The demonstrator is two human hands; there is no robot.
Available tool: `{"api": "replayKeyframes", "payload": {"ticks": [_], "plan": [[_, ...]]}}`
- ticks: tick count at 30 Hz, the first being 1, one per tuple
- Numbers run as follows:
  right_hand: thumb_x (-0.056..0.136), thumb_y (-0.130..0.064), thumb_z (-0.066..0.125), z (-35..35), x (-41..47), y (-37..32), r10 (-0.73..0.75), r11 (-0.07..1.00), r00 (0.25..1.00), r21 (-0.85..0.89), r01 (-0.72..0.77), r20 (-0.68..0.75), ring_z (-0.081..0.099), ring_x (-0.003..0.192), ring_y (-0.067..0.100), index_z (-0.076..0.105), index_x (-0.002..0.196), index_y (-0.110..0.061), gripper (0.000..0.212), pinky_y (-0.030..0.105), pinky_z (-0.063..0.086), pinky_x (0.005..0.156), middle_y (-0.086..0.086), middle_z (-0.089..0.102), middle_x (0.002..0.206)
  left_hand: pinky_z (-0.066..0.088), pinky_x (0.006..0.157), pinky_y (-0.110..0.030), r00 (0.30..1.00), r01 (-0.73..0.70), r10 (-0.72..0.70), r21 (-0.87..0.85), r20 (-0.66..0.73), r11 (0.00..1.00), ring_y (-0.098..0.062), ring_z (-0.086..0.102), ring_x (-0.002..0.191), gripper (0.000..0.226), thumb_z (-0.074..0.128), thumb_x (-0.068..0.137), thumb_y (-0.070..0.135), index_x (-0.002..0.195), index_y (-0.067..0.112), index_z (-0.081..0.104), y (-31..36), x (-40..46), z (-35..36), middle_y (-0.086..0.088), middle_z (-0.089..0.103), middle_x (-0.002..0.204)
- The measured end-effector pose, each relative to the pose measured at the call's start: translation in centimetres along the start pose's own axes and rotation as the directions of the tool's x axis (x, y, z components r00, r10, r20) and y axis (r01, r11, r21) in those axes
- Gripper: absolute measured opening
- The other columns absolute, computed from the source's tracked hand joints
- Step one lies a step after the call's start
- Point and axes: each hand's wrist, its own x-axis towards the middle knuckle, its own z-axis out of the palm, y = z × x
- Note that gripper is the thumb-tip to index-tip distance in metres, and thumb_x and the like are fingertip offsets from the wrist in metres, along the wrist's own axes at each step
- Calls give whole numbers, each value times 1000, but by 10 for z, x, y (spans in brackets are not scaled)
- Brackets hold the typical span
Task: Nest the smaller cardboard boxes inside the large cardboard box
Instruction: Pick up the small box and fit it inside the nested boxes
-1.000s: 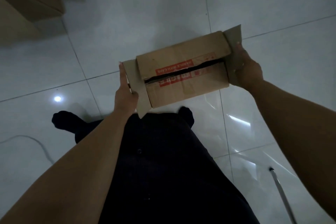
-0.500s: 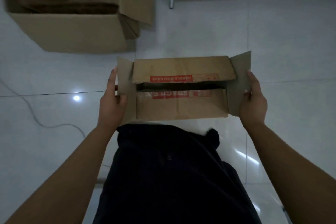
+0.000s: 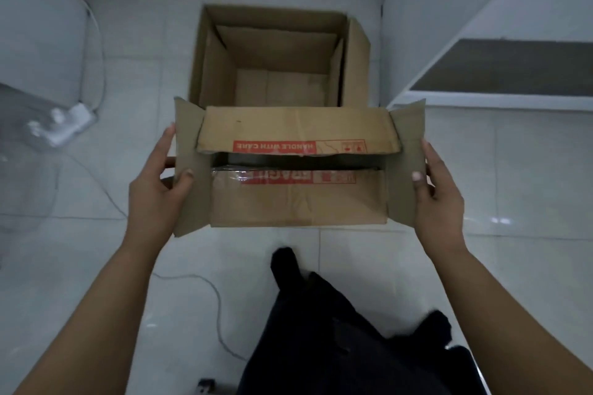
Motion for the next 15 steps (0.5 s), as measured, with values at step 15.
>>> {"api": "replayKeyframes", "payload": {"ticks": [15], "plan": [[98, -29, 44, 102, 116, -109, 3, 982, 999, 191, 4, -37, 36, 133, 3, 37, 122, -64, 44, 39, 35, 110, -26, 41, 139, 46, 80, -26, 992, -121, 121, -19, -20, 992, 12, 53, 91, 63, 57, 90, 34, 142, 50, 26, 29, 183, -48, 20, 46, 121]]}}
